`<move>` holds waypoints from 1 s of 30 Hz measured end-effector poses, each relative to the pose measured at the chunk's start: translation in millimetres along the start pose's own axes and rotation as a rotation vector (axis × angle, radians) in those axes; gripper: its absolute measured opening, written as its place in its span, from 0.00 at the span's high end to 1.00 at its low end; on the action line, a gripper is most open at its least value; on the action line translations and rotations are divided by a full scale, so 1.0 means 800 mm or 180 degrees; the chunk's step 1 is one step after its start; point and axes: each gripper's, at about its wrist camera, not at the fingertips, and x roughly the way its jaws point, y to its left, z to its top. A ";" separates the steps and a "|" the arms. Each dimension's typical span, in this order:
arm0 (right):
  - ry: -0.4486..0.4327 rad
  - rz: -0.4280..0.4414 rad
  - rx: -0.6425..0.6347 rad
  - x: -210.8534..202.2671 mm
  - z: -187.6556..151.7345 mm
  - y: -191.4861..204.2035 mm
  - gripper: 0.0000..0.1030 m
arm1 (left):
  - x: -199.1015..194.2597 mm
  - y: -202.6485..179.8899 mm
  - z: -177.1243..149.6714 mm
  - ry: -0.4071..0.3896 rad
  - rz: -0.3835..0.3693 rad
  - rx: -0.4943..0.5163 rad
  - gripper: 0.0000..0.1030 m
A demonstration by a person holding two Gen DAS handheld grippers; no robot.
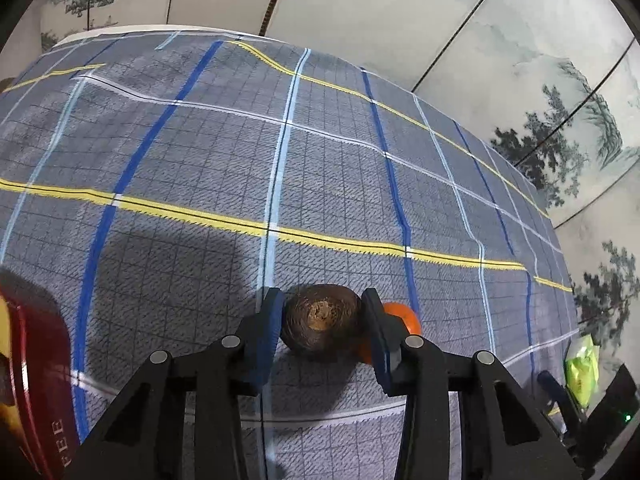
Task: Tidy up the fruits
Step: 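Grasp the dark brown fruit beside the orange with the left gripper, then carry the dark brown fruit over the gold tin with the left gripper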
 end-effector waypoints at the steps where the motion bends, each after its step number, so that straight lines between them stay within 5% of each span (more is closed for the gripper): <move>1: 0.0001 -0.0004 0.0001 0.000 -0.001 0.000 0.09 | -0.003 0.001 -0.002 -0.0010 0.0023 -0.0007 0.60; 23: 0.0142 -0.0159 -0.0017 0.015 -0.001 0.000 0.08 | -0.170 0.003 -0.090 -0.0513 0.0063 0.0314 0.61; 30: 0.0177 -0.0206 -0.0033 0.017 -0.001 0.001 0.08 | -0.216 0.042 -0.114 -0.0697 0.0338 0.0270 0.61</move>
